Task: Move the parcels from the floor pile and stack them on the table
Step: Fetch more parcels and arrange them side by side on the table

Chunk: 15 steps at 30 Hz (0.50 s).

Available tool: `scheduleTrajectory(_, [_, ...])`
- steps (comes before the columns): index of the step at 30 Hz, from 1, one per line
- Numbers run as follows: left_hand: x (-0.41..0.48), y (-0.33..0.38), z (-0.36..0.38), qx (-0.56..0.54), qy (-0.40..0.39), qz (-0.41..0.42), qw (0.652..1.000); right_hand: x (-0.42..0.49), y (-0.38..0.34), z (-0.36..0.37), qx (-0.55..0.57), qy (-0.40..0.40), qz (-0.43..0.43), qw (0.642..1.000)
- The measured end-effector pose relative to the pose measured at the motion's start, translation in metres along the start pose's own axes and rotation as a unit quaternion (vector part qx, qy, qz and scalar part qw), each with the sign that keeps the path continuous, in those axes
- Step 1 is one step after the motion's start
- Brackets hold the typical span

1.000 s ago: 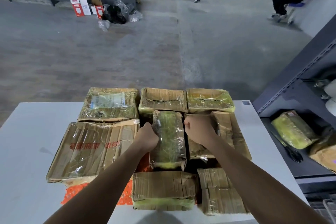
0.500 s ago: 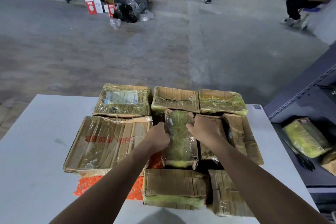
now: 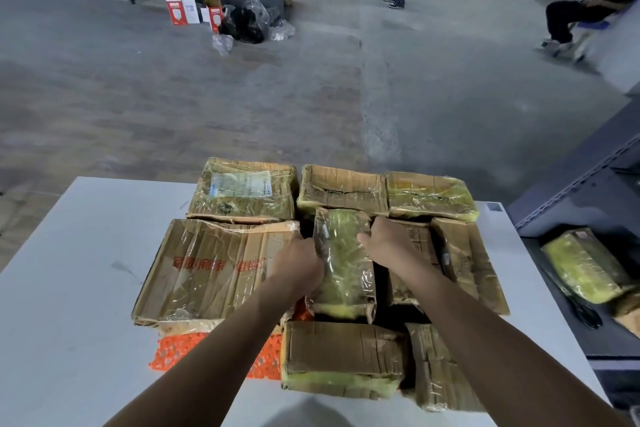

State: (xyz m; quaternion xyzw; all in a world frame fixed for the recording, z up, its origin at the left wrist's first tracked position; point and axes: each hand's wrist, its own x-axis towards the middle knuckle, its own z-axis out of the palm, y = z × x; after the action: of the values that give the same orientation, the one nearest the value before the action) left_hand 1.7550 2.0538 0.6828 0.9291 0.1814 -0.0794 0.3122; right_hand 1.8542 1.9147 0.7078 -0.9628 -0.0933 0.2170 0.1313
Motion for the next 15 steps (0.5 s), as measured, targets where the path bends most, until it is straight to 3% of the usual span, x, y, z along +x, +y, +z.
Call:
scheduleTrajectory(7, [-0.005,-0.009,0.003,0.038,0.017,0.027,0.999,0.004,-0.027,0.005,0.000,0.014,-0.006,1.000])
scheduleTrajectory(15, [0.001,-0.019,-0.004,0.016,-0.017,0.059,0.998,0.007,-0.032,0.003,-0.027,0.015,-0.009,0.999])
